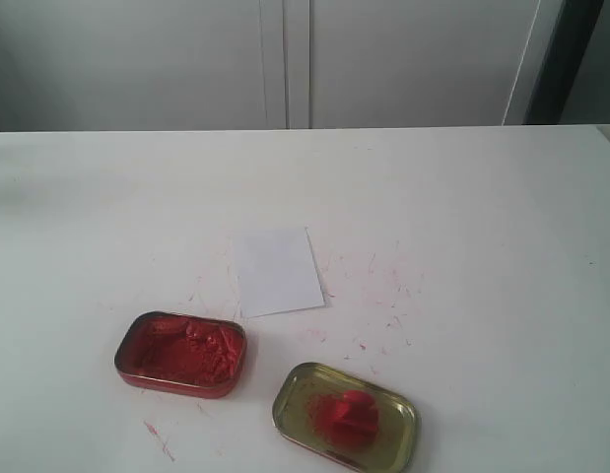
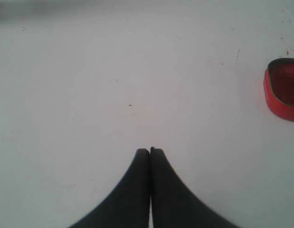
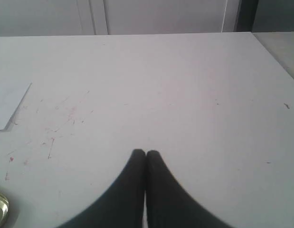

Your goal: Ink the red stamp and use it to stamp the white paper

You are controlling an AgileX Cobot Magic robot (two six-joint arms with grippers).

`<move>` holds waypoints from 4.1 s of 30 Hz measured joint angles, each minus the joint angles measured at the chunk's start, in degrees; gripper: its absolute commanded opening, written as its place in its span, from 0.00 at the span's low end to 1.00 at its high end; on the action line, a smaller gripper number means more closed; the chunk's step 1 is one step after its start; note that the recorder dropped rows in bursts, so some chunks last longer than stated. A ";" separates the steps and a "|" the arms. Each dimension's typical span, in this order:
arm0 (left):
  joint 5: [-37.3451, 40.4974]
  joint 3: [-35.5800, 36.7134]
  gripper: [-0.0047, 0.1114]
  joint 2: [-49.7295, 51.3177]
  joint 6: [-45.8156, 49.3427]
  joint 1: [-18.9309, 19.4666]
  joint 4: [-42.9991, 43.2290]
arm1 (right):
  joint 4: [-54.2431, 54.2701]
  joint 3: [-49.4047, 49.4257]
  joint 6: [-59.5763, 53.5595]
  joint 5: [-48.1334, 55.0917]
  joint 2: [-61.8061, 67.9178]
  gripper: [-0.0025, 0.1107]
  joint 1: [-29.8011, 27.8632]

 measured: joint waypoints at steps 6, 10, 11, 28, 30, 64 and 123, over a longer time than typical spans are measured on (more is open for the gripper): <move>0.00 0.00 0.04 0.00 0.00 0.00 0.00 | 0.00 0.00 0.00 0.00 0.00 0.02 0.00; 0.00 0.00 0.04 0.00 0.00 0.00 0.00 | 0.00 0.00 0.00 0.00 0.00 0.02 0.00; 0.00 0.00 0.04 0.00 0.00 0.00 0.00 | 0.00 0.00 0.00 0.00 0.00 0.02 0.00; 0.00 0.00 0.04 0.00 0.00 0.00 0.00 | 0.00 0.03 0.00 -12.41 0.00 0.02 0.00; 0.00 0.00 0.04 0.00 0.00 0.00 0.00 | 0.00 0.03 0.00 -14.90 0.00 0.02 0.00; 0.00 0.00 0.04 0.00 0.00 0.00 0.00 | 0.00 0.03 0.00 -30.84 0.00 0.02 0.00; 0.00 0.00 0.04 0.00 0.00 0.00 0.00 | 2.93 -38.00 -8.98 15.09 52.91 0.02 5.36</move>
